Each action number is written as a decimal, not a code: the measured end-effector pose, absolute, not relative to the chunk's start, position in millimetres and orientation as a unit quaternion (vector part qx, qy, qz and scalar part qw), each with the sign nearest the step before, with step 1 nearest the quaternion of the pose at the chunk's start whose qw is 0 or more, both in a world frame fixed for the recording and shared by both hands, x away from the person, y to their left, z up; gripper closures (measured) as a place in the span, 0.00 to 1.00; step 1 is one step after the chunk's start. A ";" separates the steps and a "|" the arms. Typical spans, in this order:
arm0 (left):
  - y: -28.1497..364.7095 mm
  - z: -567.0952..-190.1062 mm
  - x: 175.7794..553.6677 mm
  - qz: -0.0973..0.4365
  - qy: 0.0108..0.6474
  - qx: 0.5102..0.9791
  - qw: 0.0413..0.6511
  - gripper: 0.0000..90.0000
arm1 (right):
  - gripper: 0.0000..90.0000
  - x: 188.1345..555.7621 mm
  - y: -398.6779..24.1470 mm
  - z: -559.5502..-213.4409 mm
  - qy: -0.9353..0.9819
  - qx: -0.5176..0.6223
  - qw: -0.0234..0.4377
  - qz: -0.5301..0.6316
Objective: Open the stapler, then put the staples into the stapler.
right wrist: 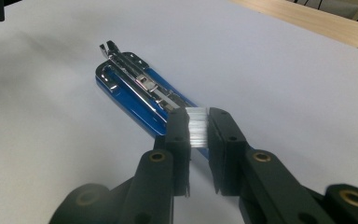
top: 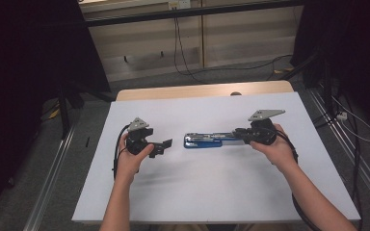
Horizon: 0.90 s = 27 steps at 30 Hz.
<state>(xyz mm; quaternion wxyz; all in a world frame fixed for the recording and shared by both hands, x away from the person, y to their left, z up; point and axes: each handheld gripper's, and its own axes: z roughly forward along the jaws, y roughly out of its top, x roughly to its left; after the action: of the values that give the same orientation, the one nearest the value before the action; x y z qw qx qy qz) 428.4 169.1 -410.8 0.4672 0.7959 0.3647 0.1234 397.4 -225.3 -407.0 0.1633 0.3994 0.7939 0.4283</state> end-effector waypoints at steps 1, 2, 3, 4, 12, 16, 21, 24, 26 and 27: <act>169.2 -410.8 428.3 0.123 0.365 0.796 0.467 0.06 | 0.88 398.4 -224.5 -406.3 0.795 0.398 0.162 0.428; 169.4 -410.8 428.4 0.123 0.365 0.796 0.467 0.06 | 0.88 399.3 -223.9 -405.4 0.797 0.396 0.162 0.427; 169.3 -410.8 428.5 0.124 0.365 0.795 0.467 0.06 | 0.88 400.3 -223.4 -404.6 0.796 0.394 0.164 0.428; 169.3 -410.8 428.5 0.123 0.365 0.796 0.467 0.06 | 0.88 401.0 -222.5 -403.7 0.796 0.392 0.163 0.431; 168.1 -411.4 428.1 0.125 0.363 0.798 0.465 0.06 | 0.88 407.5 -213.3 -398.4 0.804 0.371 0.159 0.436; 169.5 -411.5 428.0 0.125 0.362 0.799 0.463 0.06 | 0.88 410.7 -208.6 -396.8 0.807 0.362 0.159 0.438; 170.4 -411.2 427.8 0.126 0.365 0.797 0.464 0.06 | 0.88 416.2 -205.4 -396.5 0.810 0.353 0.152 0.444; 170.2 -411.0 427.8 0.127 0.365 0.796 0.466 0.06 | 0.88 419.2 -203.5 -396.4 0.813 0.346 0.151 0.443; 170.0 -411.2 428.0 0.127 0.364 0.797 0.465 0.06 | 0.88 420.8 -202.2 -396.0 0.815 0.340 0.150 0.444; 169.8 -411.4 428.0 0.126 0.365 0.796 0.466 0.06 | 0.88 421.6 -201.8 -395.7 0.816 0.337 0.151 0.444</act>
<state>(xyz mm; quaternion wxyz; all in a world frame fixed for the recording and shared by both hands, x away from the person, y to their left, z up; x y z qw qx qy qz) 428.0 169.8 -411.4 0.4656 0.7964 0.3649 0.1258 421.6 -201.8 -395.7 0.1508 0.3374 0.8161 0.4443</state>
